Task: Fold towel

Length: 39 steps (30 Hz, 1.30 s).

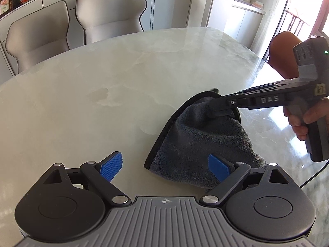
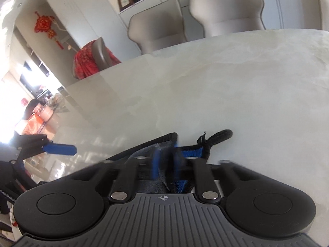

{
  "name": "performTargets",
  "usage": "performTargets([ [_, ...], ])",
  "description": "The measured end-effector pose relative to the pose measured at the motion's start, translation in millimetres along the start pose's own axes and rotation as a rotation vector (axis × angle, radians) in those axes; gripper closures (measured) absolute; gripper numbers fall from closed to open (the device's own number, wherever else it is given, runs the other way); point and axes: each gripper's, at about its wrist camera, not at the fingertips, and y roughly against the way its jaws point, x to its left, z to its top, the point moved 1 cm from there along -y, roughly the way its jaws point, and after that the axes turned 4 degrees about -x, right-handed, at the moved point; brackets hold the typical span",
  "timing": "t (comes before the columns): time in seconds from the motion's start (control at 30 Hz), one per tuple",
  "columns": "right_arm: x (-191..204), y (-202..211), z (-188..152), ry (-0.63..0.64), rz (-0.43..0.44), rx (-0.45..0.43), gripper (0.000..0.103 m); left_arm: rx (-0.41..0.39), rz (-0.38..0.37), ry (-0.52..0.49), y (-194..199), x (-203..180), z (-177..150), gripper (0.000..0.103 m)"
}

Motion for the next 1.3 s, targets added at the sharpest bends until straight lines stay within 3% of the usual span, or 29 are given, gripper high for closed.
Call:
performTargets([
  [0.23, 41, 48, -2, 0.081, 0.190, -0.020, 0.096, -0.033, -0.046, -0.068, 17, -4, 3, 0.009],
  [0.5, 69, 92, -2, 0.230, 0.176, -0.056, 0.096, -0.121, -0.153, -0.265, 44, -35, 9, 0.009],
  [0.77, 98, 95, -9, 0.331, 0.208, -0.059, 0.096, -0.163, -0.243, -0.376, 56, -57, 14, 0.009],
  [0.97, 101, 111, -11, 0.339, 0.226, -0.061, 0.096, -0.125, -0.304, -0.434, 48, -63, 14, 0.011],
  [1.13, 93, 122, -13, 0.276, 0.270, -0.072, 0.096, -0.055, -0.347, -0.467, 30, -56, 8, 0.023],
  [1.3, 91, 119, -20, 0.282, 0.229, -0.029, 0.094, 0.005, -0.295, -0.457, 1, -46, 5, 0.027],
])
